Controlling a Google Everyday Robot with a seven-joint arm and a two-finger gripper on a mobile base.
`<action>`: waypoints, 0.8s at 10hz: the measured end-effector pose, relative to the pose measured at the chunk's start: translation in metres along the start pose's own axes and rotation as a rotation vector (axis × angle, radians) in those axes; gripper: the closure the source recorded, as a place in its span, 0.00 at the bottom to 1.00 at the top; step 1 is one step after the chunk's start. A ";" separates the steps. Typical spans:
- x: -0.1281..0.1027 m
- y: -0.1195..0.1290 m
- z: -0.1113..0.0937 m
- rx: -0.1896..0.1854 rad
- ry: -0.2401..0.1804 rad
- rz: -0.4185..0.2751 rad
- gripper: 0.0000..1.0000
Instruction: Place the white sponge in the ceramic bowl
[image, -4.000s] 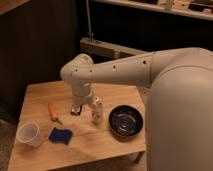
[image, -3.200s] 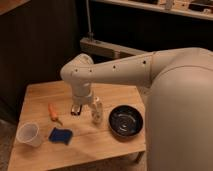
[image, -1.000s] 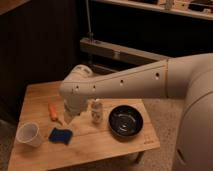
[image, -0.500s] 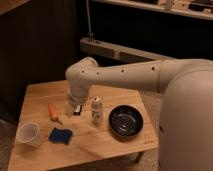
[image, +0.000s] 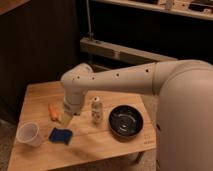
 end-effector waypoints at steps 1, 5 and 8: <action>0.006 0.002 0.016 -0.023 -0.003 -0.017 0.35; 0.004 0.009 0.058 0.037 -0.073 -0.144 0.35; -0.012 0.015 0.072 0.077 -0.111 -0.239 0.35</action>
